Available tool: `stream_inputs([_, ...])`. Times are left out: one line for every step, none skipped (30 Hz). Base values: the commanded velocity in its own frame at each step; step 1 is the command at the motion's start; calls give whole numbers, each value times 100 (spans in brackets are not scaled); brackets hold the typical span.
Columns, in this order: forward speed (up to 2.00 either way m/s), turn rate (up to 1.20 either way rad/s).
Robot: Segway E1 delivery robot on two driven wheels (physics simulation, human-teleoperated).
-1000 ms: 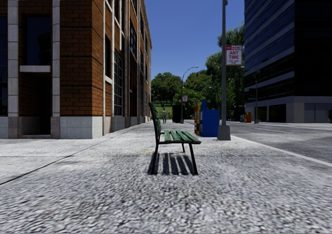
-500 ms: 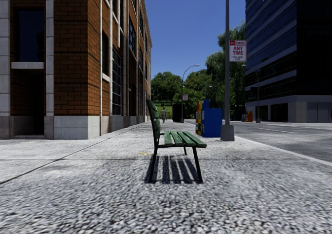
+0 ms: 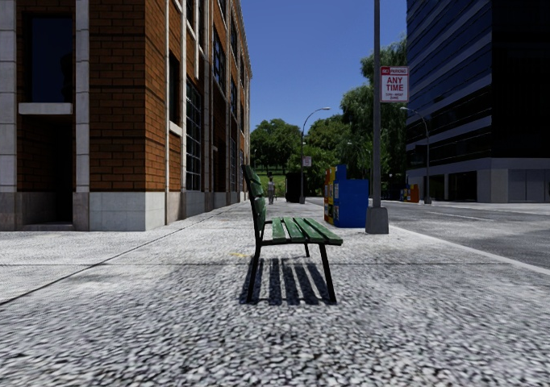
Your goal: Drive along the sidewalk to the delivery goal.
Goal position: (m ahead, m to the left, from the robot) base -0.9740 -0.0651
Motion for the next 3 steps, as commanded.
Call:
stream_inputs([0,0])
stream_inputs([0,0])
stream_inputs([0,0])
